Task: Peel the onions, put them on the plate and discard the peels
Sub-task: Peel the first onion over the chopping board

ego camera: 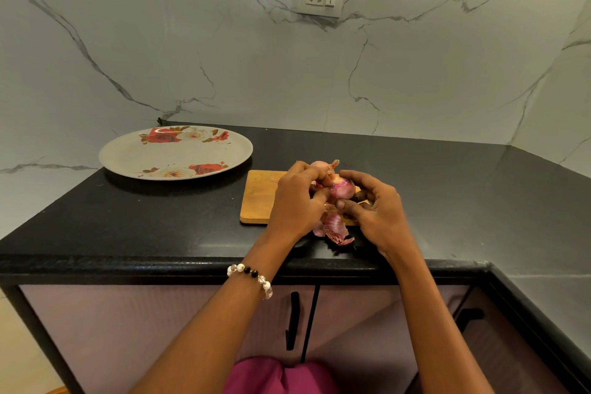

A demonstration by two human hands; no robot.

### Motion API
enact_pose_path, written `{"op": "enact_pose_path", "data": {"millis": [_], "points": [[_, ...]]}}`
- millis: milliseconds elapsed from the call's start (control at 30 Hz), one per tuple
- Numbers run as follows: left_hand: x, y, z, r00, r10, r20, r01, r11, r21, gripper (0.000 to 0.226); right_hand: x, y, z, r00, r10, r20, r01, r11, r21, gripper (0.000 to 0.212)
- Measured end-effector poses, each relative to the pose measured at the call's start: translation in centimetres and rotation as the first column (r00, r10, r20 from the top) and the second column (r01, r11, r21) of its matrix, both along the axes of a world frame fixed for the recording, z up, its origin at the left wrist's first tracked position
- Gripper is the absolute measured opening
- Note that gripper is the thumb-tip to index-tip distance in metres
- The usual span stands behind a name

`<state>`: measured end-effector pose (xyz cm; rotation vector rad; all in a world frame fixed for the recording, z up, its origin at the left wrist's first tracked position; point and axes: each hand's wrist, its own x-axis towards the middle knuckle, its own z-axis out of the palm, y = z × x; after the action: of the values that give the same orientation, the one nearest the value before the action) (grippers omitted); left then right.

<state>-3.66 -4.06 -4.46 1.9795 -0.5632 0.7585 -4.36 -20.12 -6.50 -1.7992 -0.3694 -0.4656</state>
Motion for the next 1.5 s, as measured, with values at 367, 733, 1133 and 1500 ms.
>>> {"op": "enact_pose_path", "data": {"millis": [367,733,1133,1500], "points": [[0.1,-0.2,-0.3,0.998,-0.035,-0.061,0.046,0.984,0.175,0.024,-0.1,0.1,0.1,0.999,-0.032,0.003,0.032,0.999,0.008,0.051],[-0.3,-0.2,0.1,0.999,-0.034,0.007,0.033,0.996,0.078,0.017,-0.8,-0.2,0.9,0.991,-0.123,-0.060,0.135,0.949,0.284,0.046],[-0.6,0.1,0.3,0.993,-0.026,0.119,0.031,0.999,-0.039,0.018,-1.3,0.3,1.0,0.999,-0.051,-0.019,0.053,0.987,0.153,0.051],[-0.7,0.3,0.4,0.994,-0.037,0.106,0.049,0.992,-0.113,0.015,-1.1,0.3,1.0,0.995,0.061,-0.082,-0.047,0.986,0.163,0.060]]}}
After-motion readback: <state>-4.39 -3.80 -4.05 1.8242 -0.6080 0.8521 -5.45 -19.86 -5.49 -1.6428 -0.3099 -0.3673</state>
